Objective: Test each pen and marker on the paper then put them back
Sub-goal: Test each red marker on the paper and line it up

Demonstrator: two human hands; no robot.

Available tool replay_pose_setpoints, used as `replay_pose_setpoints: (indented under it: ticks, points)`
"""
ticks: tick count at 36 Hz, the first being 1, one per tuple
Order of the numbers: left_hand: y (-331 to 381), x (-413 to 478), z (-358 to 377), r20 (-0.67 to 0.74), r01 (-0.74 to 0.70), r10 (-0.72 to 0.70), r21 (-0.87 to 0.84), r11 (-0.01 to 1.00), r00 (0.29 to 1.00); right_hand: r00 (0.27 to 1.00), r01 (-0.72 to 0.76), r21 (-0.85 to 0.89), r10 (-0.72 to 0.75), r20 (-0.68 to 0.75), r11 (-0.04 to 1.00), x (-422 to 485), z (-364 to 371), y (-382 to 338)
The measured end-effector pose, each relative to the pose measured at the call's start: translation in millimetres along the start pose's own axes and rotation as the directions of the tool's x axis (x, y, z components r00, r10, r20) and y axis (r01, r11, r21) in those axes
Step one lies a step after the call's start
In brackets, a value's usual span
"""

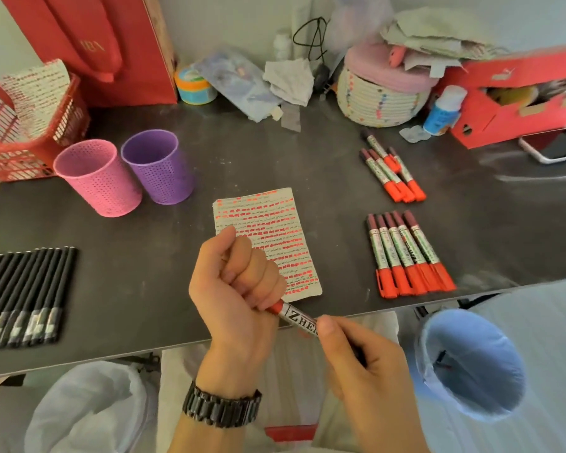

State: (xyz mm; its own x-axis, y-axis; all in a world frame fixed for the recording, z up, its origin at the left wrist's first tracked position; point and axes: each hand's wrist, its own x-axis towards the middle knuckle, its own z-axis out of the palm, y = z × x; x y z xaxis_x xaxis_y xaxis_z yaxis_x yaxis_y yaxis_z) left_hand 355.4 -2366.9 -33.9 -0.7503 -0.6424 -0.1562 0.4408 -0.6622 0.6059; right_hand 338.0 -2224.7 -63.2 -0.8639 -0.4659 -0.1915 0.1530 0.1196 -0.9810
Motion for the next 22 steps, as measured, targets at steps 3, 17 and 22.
replay_pose_setpoints:
  ticks: [3,17,22]
  points:
    - [-3,3,6,-0.009,0.024,-0.024,0.012,1.000,1.000,0.998,-0.029,0.002,0.029,-0.052,1.000,-3,3,-4]
    - [17,6,-1,-0.014,0.002,-0.002,-0.042,0.999,1.000,0.995,0.096,-0.098,-0.098,-0.020,0.990,-3,24,-20]
    - [25,7,-9,-0.003,-0.061,0.061,0.040,0.997,0.998,0.996,-0.025,0.068,0.019,0.088,0.997,16,23,-18]
